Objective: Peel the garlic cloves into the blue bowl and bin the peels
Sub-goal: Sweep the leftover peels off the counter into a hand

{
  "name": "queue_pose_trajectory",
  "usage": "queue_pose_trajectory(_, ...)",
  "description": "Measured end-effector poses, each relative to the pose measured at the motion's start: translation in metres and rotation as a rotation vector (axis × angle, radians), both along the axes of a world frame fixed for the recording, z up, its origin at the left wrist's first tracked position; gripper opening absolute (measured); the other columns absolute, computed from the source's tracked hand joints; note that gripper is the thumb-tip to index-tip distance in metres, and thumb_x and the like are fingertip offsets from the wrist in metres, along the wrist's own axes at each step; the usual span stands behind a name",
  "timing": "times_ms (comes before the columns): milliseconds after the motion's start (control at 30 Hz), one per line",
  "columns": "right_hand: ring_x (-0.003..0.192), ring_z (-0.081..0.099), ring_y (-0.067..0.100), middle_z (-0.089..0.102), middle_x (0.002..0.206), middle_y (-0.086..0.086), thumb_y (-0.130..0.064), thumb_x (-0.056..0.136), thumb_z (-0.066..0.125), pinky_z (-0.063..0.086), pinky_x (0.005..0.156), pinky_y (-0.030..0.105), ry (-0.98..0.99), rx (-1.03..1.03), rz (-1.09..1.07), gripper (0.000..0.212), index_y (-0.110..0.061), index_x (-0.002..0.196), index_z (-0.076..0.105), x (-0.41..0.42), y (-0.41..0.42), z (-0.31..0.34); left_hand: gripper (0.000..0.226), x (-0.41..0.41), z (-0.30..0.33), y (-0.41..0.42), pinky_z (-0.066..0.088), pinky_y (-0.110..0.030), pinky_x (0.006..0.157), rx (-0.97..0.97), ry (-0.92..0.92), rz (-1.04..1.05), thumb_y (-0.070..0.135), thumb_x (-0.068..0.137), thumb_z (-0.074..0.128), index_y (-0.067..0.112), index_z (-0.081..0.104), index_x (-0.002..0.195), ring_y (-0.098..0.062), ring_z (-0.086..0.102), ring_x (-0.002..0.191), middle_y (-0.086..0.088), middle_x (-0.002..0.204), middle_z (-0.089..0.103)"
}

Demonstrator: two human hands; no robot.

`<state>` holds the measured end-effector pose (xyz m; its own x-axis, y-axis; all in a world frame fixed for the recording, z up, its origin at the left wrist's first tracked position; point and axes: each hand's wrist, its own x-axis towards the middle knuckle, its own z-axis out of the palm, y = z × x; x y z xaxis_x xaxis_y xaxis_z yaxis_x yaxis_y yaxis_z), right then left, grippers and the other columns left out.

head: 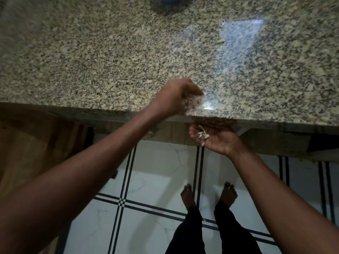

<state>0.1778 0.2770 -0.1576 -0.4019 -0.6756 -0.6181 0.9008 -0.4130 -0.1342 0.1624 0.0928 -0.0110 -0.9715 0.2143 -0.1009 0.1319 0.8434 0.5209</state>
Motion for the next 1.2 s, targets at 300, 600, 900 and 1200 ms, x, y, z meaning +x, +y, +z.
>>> queue_pose_trajectory(300, 0.088, 0.075, 0.042, 0.072, 0.104, 0.032, -0.027, 0.098, 0.038, 0.060, 0.078, 0.056, -0.048, -0.008, -0.059, 0.058, 0.017, 0.095, 0.074, -0.003, -0.002, 0.001, 0.016, 0.004, -0.018, 0.039, 0.046, -0.013, 0.065, -0.073, -0.016, 0.142, 0.000, 0.100, 0.056, 0.009, 0.070, 0.104, -0.005, 0.055, 0.080, 0.005, 0.095, 0.060)
queue_pose_trajectory(600, 0.089, 0.075, 0.044, 0.071, 0.105, 0.034, -0.021, 0.091, 0.040, 0.063, 0.073, 0.054, -0.090, -0.040, -0.001, 0.053, 0.021, 0.098, 0.071, -0.005, 0.003, 0.002, 0.026, -0.036, -0.008, 0.008, 0.047, -0.014, 0.089, -0.115, 0.068, 0.229, 0.006, 0.103, 0.056, 0.012, 0.066, 0.126, -0.007, 0.050, 0.107, -0.010, 0.132, 0.060)
queue_pose_trajectory(900, 0.094, 0.074, 0.044, 0.069, 0.112, 0.034, -0.029, 0.096, 0.040, 0.060, 0.080, 0.059, -0.088, -0.009, -0.024, 0.057, 0.018, 0.106, 0.070, -0.009, 0.001, -0.003, 0.027, -0.011, -0.025, 0.026, 0.054, -0.026, 0.090, -0.050, 0.145, -0.088, 0.005, 0.094, 0.068, 0.009, 0.073, 0.120, -0.015, 0.057, 0.102, -0.012, 0.120, 0.067)
queue_pose_trajectory(1200, 0.094, 0.074, 0.042, 0.071, 0.108, 0.032, -0.033, 0.107, 0.028, 0.061, 0.082, 0.054, -0.044, -0.014, -0.029, 0.067, 0.013, 0.098, 0.075, -0.005, 0.003, 0.002, 0.020, 0.001, -0.042, 0.034, 0.056, -0.035, 0.083, -0.143, 0.258, 0.016, 0.006, 0.095, 0.061, 0.003, 0.071, 0.113, -0.028, 0.056, 0.101, -0.018, 0.112, 0.062)
